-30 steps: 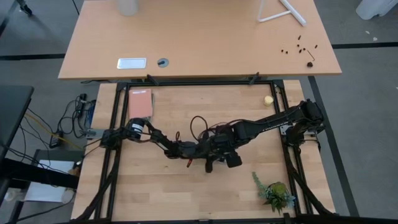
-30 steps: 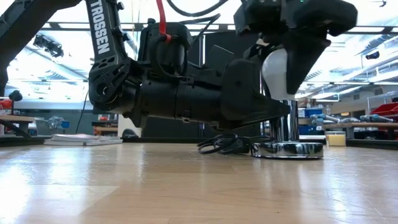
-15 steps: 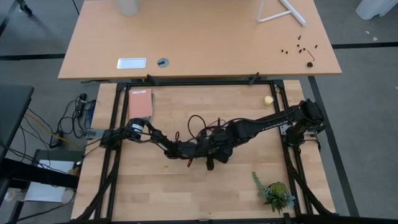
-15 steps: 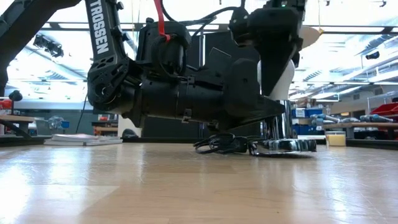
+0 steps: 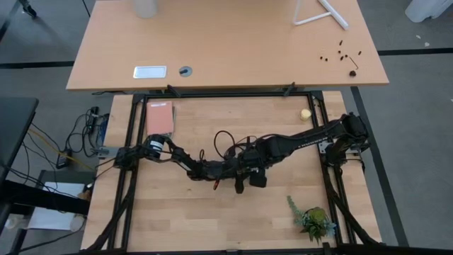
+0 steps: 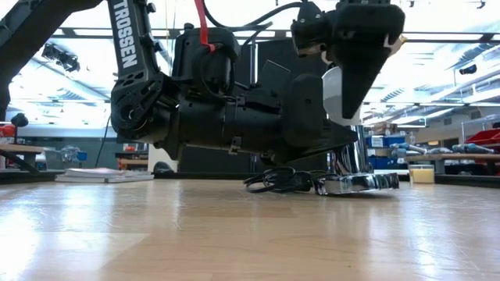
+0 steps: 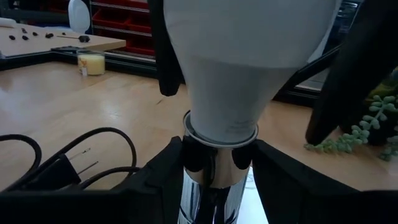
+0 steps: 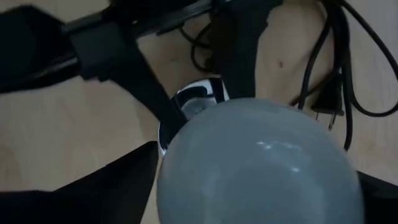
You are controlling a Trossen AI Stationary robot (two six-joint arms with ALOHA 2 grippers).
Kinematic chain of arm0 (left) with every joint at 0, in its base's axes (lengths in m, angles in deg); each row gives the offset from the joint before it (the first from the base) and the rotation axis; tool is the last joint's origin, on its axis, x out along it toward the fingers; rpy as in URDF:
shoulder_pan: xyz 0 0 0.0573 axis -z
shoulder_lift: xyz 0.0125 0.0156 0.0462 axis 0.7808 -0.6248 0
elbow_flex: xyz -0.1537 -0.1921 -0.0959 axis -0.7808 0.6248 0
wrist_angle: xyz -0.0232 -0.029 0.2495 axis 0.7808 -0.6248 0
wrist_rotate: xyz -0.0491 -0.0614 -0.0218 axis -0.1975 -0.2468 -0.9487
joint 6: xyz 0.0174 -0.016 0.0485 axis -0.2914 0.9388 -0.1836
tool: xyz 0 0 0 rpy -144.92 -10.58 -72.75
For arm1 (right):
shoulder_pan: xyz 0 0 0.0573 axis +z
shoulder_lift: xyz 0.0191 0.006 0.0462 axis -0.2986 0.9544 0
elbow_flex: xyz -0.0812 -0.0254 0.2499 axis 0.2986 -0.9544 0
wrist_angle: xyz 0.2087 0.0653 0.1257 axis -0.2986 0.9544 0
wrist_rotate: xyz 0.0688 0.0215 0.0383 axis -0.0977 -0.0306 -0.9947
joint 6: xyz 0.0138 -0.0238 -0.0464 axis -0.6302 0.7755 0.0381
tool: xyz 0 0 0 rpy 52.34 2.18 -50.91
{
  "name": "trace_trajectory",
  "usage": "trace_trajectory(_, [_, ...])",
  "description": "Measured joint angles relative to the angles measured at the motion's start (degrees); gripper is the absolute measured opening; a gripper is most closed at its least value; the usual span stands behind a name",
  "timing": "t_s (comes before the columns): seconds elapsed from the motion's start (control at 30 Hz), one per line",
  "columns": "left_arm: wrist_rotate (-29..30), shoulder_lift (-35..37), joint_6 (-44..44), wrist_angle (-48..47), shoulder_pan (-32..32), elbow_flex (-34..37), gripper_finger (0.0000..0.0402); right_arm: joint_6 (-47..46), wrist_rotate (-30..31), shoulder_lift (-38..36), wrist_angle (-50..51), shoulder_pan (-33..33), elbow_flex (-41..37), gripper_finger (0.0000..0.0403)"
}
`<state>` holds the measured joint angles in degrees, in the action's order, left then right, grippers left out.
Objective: Screw lightbulb
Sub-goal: Insert the lightbulb into the silver lamp
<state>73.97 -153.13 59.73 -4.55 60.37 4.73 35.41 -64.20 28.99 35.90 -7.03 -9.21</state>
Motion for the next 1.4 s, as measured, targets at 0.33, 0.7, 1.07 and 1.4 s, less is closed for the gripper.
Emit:
trace_trajectory(0.33, [-0.34,0.00,-1.62,-0.99,-0.22,-0.02,0.0171,15.15,0.06,-0.09,4.98,-0.74,1.42,0.0384])
trace_trajectory(0.7, [-5.05,0.00,-6.09,-1.39,-0.18,-0.02,0.0171,51.01,0.71,-0.17,5.00,0.09,3.76,0.0382])
trace_trajectory(1.07, [-8.40,0.00,-7.82,-1.40,0.02,-0.02,0.0171,70.90,-2.68,-0.15,2.19,0.75,3.69,0.0373])
trace_trajectory(1.4, [-8.84,0.00,-7.84,-1.43,0.04,-0.02,0.0171,70.14,-5.25,0.04,0.75,0.77,2.04,0.0373])
